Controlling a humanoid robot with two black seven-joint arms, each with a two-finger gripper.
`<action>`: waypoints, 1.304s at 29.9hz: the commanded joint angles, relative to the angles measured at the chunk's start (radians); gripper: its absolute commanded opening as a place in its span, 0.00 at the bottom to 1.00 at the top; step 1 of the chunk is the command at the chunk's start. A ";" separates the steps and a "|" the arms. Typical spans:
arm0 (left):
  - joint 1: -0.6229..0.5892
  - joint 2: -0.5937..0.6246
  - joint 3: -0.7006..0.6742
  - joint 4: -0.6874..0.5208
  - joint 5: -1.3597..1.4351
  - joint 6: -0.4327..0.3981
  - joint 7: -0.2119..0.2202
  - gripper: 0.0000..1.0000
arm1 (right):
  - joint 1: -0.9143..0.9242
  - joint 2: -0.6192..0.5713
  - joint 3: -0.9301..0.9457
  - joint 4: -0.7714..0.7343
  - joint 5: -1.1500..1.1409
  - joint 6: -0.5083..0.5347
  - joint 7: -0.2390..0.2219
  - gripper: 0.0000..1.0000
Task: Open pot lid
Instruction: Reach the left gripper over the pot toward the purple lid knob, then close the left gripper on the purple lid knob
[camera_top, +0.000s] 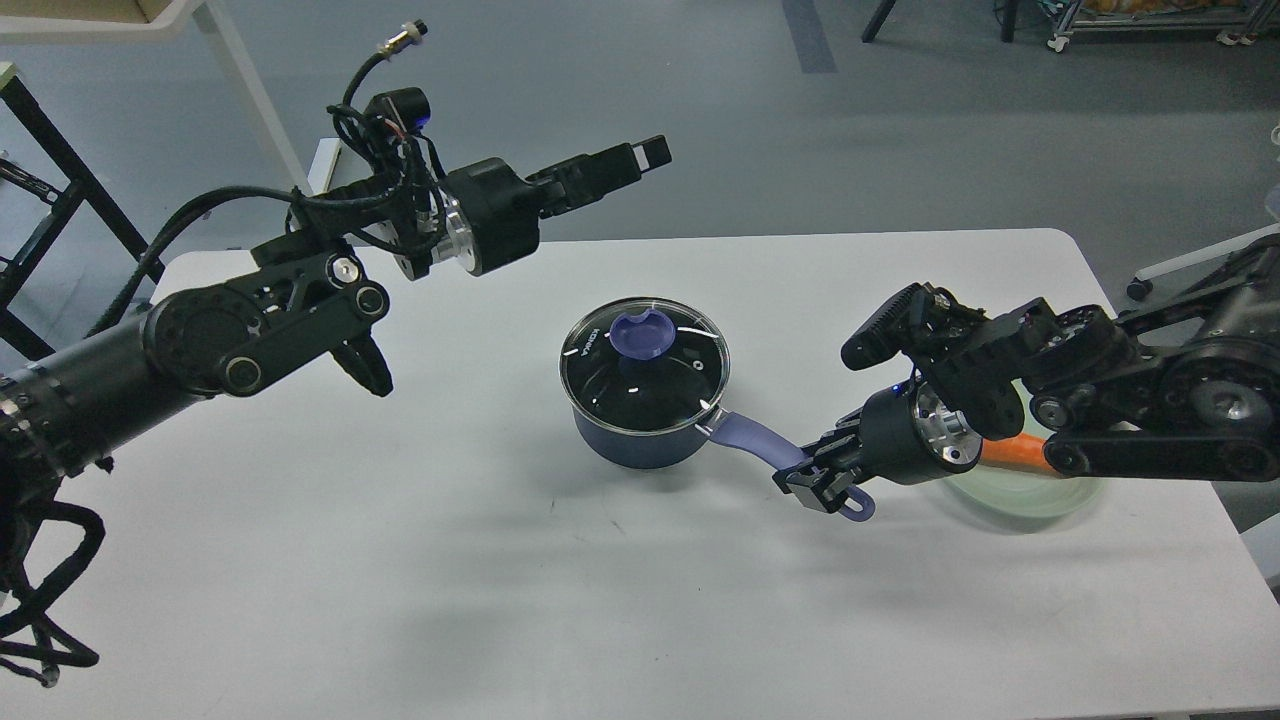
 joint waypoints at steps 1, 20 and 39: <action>-0.032 -0.006 0.112 0.001 0.137 0.042 -0.002 0.98 | -0.001 0.000 0.000 0.000 0.000 0.000 0.000 0.22; -0.109 -0.082 0.473 0.113 0.333 0.235 -0.007 0.95 | -0.006 0.000 0.000 -0.003 0.000 0.000 0.001 0.21; -0.102 -0.086 0.514 0.144 0.332 0.274 -0.039 0.50 | -0.008 0.001 0.000 -0.005 0.000 0.000 0.001 0.22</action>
